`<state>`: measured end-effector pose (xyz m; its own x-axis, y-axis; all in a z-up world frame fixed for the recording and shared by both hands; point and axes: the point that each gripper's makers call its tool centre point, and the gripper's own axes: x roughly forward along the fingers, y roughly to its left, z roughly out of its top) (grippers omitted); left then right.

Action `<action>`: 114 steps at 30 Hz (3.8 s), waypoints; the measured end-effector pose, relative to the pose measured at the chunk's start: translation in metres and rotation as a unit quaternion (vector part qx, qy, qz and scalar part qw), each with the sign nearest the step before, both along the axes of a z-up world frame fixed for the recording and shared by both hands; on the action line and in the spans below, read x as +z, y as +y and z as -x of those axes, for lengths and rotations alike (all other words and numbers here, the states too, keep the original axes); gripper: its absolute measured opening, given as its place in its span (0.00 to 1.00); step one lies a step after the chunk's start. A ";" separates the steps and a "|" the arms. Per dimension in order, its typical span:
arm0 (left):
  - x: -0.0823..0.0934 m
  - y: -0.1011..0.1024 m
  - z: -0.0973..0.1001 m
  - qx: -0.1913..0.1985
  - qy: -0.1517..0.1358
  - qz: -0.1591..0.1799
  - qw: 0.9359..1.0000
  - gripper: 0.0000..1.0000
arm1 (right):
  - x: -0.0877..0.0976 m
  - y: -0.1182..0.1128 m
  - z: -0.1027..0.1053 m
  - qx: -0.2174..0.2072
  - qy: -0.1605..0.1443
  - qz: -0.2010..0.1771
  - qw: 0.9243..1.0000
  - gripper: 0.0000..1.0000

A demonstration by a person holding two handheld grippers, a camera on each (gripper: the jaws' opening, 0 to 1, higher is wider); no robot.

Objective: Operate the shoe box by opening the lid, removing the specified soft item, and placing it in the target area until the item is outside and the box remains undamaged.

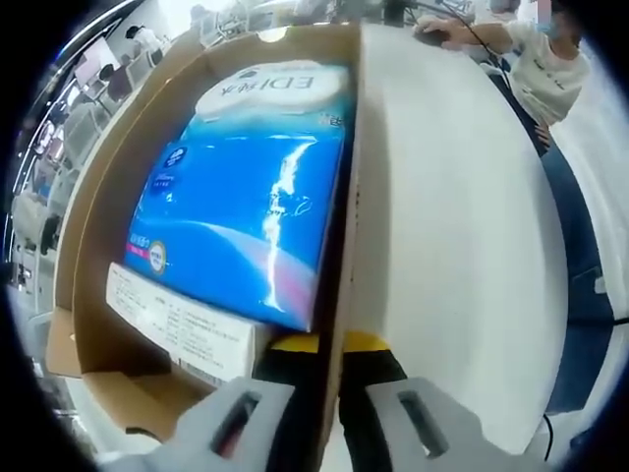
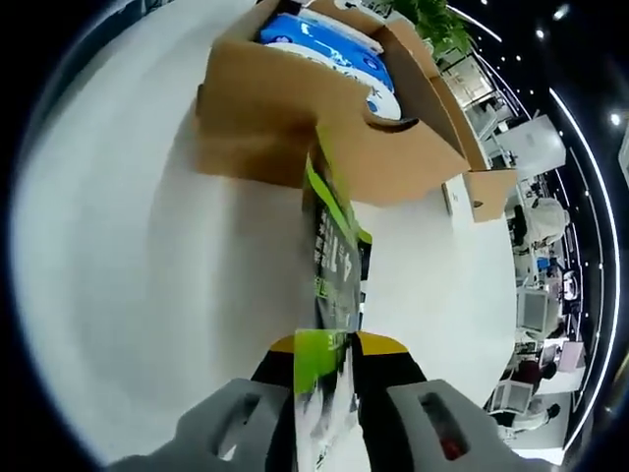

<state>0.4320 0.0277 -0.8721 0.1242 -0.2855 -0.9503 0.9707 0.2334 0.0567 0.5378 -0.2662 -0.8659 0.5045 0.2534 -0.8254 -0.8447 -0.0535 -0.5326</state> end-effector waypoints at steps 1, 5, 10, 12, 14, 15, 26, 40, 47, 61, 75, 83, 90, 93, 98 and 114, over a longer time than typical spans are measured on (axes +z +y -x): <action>0.000 0.000 0.000 0.001 0.000 0.000 1.000 0.03 | 0.000 0.000 0.000 -0.002 0.001 -0.001 1.000 0.15; 0.000 0.000 0.000 0.001 0.001 0.000 1.000 0.03 | 0.001 0.000 0.004 -0.006 0.007 -0.002 1.000 0.17; -0.001 0.000 0.000 0.001 0.002 0.000 1.000 0.03 | 0.006 0.005 0.008 -0.008 0.013 -0.007 1.000 0.17; -0.001 0.000 0.000 0.001 0.002 0.000 1.000 0.03 | 0.007 0.008 0.013 -0.005 0.014 -0.009 1.000 0.18; 0.000 0.000 0.000 0.002 0.002 0.000 1.000 0.03 | 0.006 0.009 0.018 -0.005 0.020 -0.008 1.000 0.20; 0.000 0.000 0.000 0.002 0.002 0.000 1.000 0.03 | 0.006 0.009 0.021 -0.005 0.022 -0.008 1.000 0.20; -0.001 0.001 -0.001 0.009 0.003 0.001 1.000 0.03 | 0.003 0.007 0.043 -0.022 0.041 -0.007 0.999 0.22; 0.000 0.001 0.000 0.012 0.001 0.001 1.000 0.03 | 0.018 0.010 0.031 -0.274 0.069 -0.188 0.941 0.45; -0.001 0.001 -0.001 0.013 0.004 0.001 1.000 0.03 | 0.003 0.000 0.020 -0.440 0.091 -0.256 0.856 0.61; 0.000 0.001 0.000 0.013 0.001 0.000 1.000 0.03 | -0.010 -0.009 0.013 -0.553 0.086 -0.339 0.756 0.76; -0.001 0.001 -0.001 0.011 0.001 0.000 1.000 0.03 | -0.009 -0.010 0.015 -0.506 0.100 -0.342 0.786 0.76; -0.001 0.001 0.000 0.010 0.001 0.000 1.000 0.03 | 0.009 -0.014 0.012 -0.507 0.094 -0.358 0.779 0.71; -0.001 0.001 0.000 0.006 0.000 0.000 1.000 0.03 | 0.070 0.001 0.009 -0.485 0.070 -0.406 0.771 0.72; -0.001 0.001 -0.001 0.002 -0.002 0.000 1.000 0.03 | 0.088 0.019 0.016 -0.479 0.094 -0.410 0.770 0.72; -0.001 0.001 0.000 0.002 -0.001 0.001 1.000 0.03 | 0.115 0.065 0.027 -0.477 0.121 -0.423 0.761 0.72; -0.001 0.001 0.000 -0.015 -0.007 0.007 1.000 0.03 | 0.106 0.140 0.024 -0.487 0.132 -0.373 0.779 0.67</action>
